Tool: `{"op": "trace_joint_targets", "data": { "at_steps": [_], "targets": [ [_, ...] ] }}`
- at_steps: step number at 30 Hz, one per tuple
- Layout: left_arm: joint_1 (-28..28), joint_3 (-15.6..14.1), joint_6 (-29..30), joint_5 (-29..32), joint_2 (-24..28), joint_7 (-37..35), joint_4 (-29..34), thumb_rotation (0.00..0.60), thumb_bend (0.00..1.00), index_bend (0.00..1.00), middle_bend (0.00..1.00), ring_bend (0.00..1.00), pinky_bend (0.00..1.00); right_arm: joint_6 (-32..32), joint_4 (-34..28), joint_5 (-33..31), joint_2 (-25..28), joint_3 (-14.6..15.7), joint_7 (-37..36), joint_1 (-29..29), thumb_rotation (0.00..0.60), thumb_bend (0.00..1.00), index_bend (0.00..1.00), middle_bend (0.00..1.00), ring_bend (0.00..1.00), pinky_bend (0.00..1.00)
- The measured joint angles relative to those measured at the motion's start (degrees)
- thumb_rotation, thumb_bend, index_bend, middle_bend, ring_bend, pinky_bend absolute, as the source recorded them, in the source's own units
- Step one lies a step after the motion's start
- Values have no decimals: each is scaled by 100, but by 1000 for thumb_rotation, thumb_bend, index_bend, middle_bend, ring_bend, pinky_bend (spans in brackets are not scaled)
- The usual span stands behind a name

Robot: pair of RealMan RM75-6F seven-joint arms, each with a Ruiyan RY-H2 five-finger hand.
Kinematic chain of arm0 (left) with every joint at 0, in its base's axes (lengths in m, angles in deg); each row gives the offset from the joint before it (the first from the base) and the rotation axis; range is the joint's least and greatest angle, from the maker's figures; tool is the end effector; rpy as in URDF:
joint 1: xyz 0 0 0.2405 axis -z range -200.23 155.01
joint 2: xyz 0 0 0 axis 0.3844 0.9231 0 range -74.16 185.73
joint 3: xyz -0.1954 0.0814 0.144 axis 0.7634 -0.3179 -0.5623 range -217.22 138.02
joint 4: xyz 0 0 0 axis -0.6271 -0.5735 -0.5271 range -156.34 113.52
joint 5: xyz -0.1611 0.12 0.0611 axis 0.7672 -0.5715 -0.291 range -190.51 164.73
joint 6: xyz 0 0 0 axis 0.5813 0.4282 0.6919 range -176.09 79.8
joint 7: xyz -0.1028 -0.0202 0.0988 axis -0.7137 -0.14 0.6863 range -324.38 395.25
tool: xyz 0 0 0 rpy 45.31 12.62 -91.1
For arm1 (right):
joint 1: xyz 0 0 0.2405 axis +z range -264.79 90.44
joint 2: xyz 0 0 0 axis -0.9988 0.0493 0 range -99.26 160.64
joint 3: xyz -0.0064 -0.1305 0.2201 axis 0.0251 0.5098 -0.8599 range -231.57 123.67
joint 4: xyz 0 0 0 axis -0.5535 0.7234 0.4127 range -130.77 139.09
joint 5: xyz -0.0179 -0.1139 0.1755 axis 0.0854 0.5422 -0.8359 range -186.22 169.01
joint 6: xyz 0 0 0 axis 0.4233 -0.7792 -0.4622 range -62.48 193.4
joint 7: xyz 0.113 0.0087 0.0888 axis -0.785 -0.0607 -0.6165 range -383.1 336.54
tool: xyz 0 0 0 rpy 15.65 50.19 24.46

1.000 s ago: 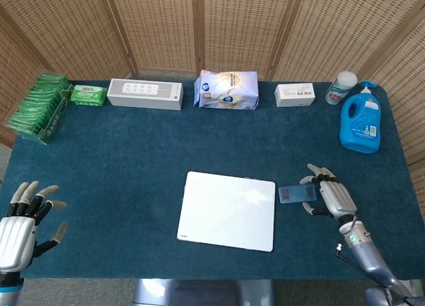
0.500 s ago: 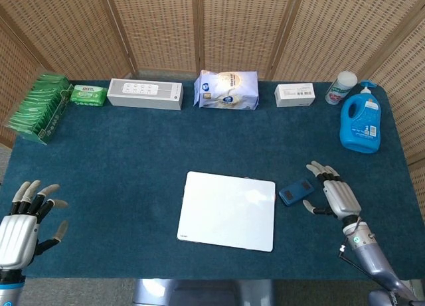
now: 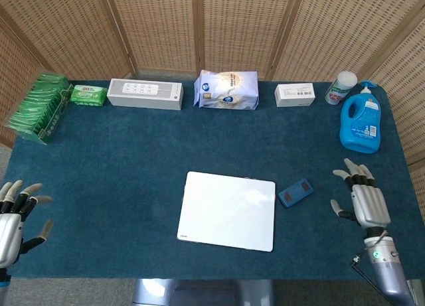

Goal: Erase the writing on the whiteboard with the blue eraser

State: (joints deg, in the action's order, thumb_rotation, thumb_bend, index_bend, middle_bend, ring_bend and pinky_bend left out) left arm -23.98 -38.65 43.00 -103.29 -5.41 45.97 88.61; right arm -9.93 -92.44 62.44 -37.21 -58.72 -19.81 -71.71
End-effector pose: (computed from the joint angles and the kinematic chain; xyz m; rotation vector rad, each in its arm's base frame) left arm -0.2573 0.1411 0.1612 -1.3190 -0.9408 -0.9644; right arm -0.2892 -0.2379 0.1224 1.3536 -1.0935 0.8995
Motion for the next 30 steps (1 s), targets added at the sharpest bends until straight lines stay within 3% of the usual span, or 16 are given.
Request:
{"op": "trace_joint_targets", "data": {
  "at_steps": [10, 17, 30],
  "targets": [
    [-51, -89, -68, 135, -149, -113, -232, 600, 417, 356, 223, 88, 0, -1057, -167, 11, 32, 368, 632, -970, 600, 329, 246, 38, 0, 0],
    [-134, -187, -16, 92, -213, -231, -312, 600, 416, 360, 236, 87, 0, -1357, -165, 112, 59, 541, 546, -1395, 600, 328, 257, 37, 0, 0],
    [-218, -292, 108, -129, -206, -316, -244, 600, 417, 362, 239, 88, 0, -1539, -199, 588, 115, 560, 306, -1627, 600, 328, 257, 37, 0, 0]
  ]
}}
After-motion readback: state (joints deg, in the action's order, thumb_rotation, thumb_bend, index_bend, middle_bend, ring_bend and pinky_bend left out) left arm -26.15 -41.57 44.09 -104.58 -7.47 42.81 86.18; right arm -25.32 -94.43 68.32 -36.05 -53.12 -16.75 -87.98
